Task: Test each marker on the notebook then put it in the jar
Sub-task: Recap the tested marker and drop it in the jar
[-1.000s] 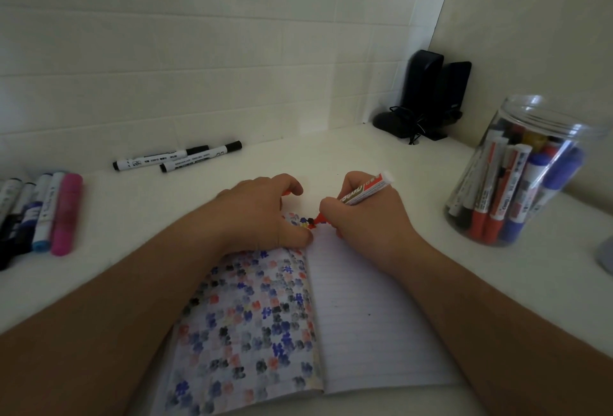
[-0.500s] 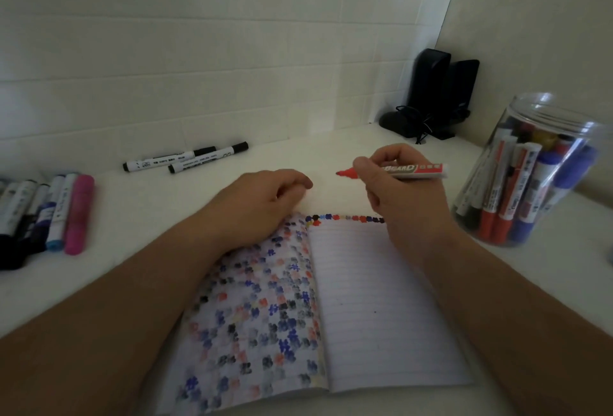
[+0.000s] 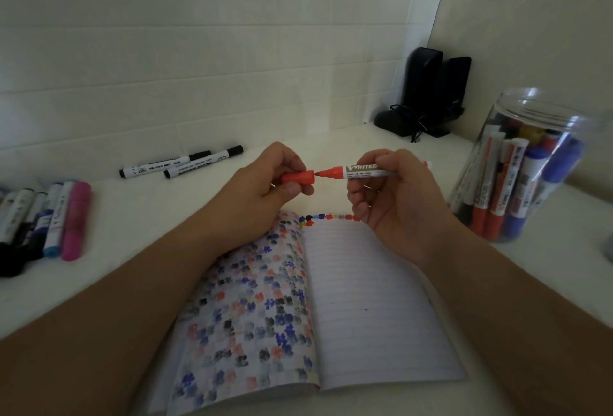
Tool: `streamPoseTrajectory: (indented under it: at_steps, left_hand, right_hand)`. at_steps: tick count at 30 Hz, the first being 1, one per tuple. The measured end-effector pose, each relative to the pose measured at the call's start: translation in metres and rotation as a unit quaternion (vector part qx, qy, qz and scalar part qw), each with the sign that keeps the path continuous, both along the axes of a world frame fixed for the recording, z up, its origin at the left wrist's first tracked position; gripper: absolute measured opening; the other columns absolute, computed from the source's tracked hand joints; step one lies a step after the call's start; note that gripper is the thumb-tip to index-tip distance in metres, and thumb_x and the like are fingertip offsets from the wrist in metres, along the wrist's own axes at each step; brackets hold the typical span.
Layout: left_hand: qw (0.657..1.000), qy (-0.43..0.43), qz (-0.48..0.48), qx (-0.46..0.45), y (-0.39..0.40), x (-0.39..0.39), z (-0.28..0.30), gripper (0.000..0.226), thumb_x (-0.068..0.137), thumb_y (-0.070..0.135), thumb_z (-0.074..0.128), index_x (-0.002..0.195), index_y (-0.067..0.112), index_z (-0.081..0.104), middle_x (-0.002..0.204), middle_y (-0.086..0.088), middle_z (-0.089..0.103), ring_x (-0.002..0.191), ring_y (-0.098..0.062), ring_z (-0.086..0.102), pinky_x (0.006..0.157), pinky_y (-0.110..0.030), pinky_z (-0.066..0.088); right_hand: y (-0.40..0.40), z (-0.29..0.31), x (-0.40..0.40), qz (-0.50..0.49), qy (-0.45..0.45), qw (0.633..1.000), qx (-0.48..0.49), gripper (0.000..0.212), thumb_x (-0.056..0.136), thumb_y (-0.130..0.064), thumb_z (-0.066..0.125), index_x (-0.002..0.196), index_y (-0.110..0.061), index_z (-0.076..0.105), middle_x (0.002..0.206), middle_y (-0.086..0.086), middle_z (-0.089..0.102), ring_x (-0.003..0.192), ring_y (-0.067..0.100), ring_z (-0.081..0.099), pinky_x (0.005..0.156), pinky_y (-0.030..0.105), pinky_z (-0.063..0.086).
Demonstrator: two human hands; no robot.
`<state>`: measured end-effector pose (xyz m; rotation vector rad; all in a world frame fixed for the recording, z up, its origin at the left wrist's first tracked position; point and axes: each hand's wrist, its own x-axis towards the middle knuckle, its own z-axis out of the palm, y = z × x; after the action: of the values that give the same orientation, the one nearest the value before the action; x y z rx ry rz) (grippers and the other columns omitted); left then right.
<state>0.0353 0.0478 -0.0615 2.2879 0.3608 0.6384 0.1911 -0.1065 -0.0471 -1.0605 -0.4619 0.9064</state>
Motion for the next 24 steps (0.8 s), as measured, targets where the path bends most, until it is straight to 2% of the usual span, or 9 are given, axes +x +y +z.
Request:
streamPoseTrajectory:
  at_steps: [3, 5, 8, 10, 13, 19, 22, 24]
  left_hand:
    - [1.0, -0.009, -0.002, -0.003, -0.003, 0.0, 0.0, 0.023, 0.105, 0.011, 0.051, 0.11, 0.034, 0.05, 0.105, 0.021, 0.073, 0.096, -0.006, 0.063, 0.084, -0.033, 0.049]
    - [1.0, -0.013, -0.007, -0.002, -0.004, 0.0, 0.0, 0.022, 0.105, 0.013, 0.051, 0.109, 0.034, 0.05, 0.105, 0.02, 0.073, 0.09, -0.011, 0.063, 0.078, -0.035, 0.051]
    - [1.0, -0.007, -0.011, 0.015, -0.006, 0.0, 0.001, 0.019, 0.105, 0.016, 0.051, 0.112, 0.034, 0.05, 0.105, 0.021, 0.072, 0.086, -0.002, 0.061, 0.073, -0.027, 0.046]
    - [1.0, -0.004, -0.013, 0.017, -0.006, 0.0, 0.001, 0.019, 0.105, 0.016, 0.051, 0.113, 0.034, 0.05, 0.105, 0.022, 0.072, 0.091, -0.004, 0.062, 0.078, -0.029, 0.049]
    - [1.0, -0.013, -0.01, 0.022, -0.007, 0.0, 0.001, 0.019, 0.106, 0.015, 0.05, 0.109, 0.034, 0.05, 0.101, 0.021, 0.071, 0.091, -0.006, 0.063, 0.081, -0.029, 0.051]
    - [0.999, -0.045, 0.008, 0.025, -0.012, 0.002, 0.002, 0.021, 0.106, 0.013, 0.048, 0.1, 0.034, 0.047, 0.088, 0.017, 0.067, 0.079, -0.008, 0.059, 0.074, -0.022, 0.045]
    - [0.998, -0.054, 0.011, 0.006, -0.015, 0.003, 0.001, 0.02, 0.106, 0.013, 0.047, 0.1, 0.032, 0.047, 0.088, 0.016, 0.067, 0.079, -0.008, 0.06, 0.076, -0.026, 0.047]
    - [0.998, -0.059, -0.006, -0.029, -0.019, 0.005, 0.0, 0.016, 0.107, 0.015, 0.048, 0.102, 0.03, 0.05, 0.09, 0.013, 0.07, 0.083, -0.009, 0.063, 0.08, -0.033, 0.053]
  right_hand:
    - [0.002, 0.0, -0.002, -0.002, -0.001, 1.0, -0.009, 0.032, 0.097, -0.016, 0.045, 0.073, -0.014, 0.065, 0.069, 0.014, 0.063, 0.059, 0.02, 0.055, 0.049, 0.024, 0.046]
    - [0.003, -0.001, -0.002, 0.0, -0.024, 1.0, -0.018, 0.038, 0.099, -0.016, 0.049, 0.067, -0.014, 0.069, 0.071, 0.014, 0.065, 0.059, 0.019, 0.056, 0.05, 0.024, 0.047]
    - [0.005, -0.003, -0.004, 0.004, -0.1, 0.995, -0.027, 0.023, 0.103, -0.017, 0.057, 0.082, -0.011, 0.066, 0.075, 0.013, 0.067, 0.061, 0.016, 0.059, 0.054, 0.024, 0.05]
    - [0.006, -0.005, -0.006, 0.005, -0.12, 0.993, -0.023, 0.022, 0.103, -0.019, 0.062, 0.082, -0.013, 0.066, 0.075, 0.011, 0.068, 0.061, 0.015, 0.06, 0.054, 0.023, 0.051]
    - [0.006, -0.004, -0.009, 0.001, -0.106, 0.994, -0.012, 0.023, 0.103, -0.02, 0.064, 0.081, -0.013, 0.067, 0.076, 0.011, 0.07, 0.06, 0.014, 0.061, 0.053, 0.022, 0.052]
    - [0.007, -0.003, -0.016, 0.006, -0.063, 0.998, 0.029, 0.019, 0.104, -0.018, 0.062, 0.085, -0.012, 0.064, 0.074, 0.011, 0.069, 0.061, 0.015, 0.062, 0.054, 0.022, 0.052]
    - [0.009, -0.003, -0.019, 0.005, -0.067, 0.997, 0.035, 0.022, 0.104, -0.02, 0.061, 0.085, -0.012, 0.064, 0.073, 0.009, 0.066, 0.064, 0.015, 0.06, 0.057, 0.022, 0.051]
    - [0.011, -0.005, -0.023, 0.009, -0.135, 0.99, 0.039, 0.021, 0.105, -0.019, 0.06, 0.087, -0.01, 0.066, 0.073, 0.008, 0.063, 0.067, 0.015, 0.056, 0.058, 0.022, 0.048]
